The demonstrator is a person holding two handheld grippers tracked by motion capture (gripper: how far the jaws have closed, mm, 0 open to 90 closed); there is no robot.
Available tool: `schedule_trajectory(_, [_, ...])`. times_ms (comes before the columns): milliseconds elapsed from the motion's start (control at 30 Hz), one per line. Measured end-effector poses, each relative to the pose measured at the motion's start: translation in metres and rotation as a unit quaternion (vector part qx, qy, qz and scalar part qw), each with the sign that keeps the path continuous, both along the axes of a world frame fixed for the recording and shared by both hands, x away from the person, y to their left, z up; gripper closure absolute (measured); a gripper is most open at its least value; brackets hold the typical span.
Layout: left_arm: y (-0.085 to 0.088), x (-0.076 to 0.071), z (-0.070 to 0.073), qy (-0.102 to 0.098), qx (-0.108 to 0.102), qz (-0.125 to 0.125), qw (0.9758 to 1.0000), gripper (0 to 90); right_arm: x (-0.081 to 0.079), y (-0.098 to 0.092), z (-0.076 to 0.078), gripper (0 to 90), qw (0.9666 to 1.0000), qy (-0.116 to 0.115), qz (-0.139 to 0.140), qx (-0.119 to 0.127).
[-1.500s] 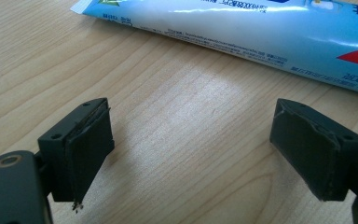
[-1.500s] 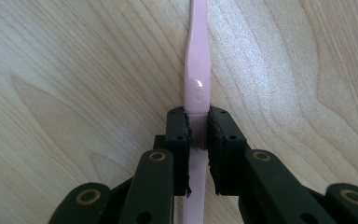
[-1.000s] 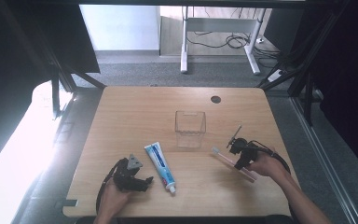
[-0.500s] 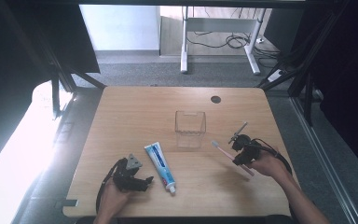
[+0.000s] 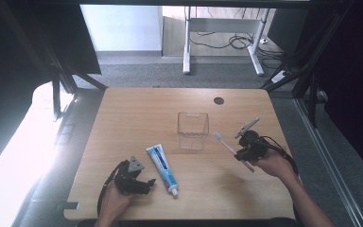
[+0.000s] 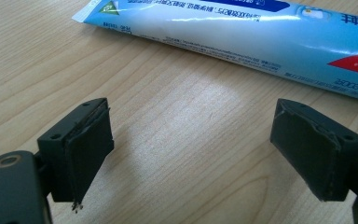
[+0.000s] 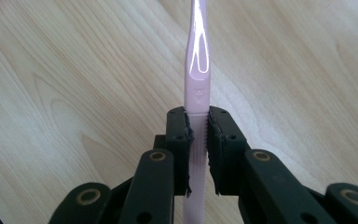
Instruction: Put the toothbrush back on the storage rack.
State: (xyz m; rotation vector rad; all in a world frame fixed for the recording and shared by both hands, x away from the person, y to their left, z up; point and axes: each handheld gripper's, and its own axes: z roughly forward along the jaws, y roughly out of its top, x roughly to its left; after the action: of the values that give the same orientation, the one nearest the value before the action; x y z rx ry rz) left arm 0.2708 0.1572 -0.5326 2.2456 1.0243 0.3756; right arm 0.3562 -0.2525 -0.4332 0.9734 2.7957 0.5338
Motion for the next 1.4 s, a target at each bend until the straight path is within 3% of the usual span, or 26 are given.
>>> schedule_trajectory(433, [0.001,0.001,-0.001,-0.002,0.000,0.001,1.0000,13.0,-0.001,0.002,0.018,79.8,0.9981,-0.034,-0.009,0.050])
schedule_trajectory(767, [0.000,0.000,-0.001,-0.001,-0.006,0.005,1.0000,13.0,0.003,0.009,0.026,79.8,0.9929,-0.073,-0.016,0.092])
schedule_trajectory(967, [0.001,0.001,0.000,-0.002,-0.015,0.006,0.9999,13.0,0.007,0.015,0.029,79.8,0.9911,-0.080,-0.014,0.105])
schedule_trajectory(1400, [0.002,0.001,0.000,-0.004,-0.012,0.004,0.9999,13.0,0.020,0.032,0.037,79.8,0.9870,-0.092,-0.015,0.131])
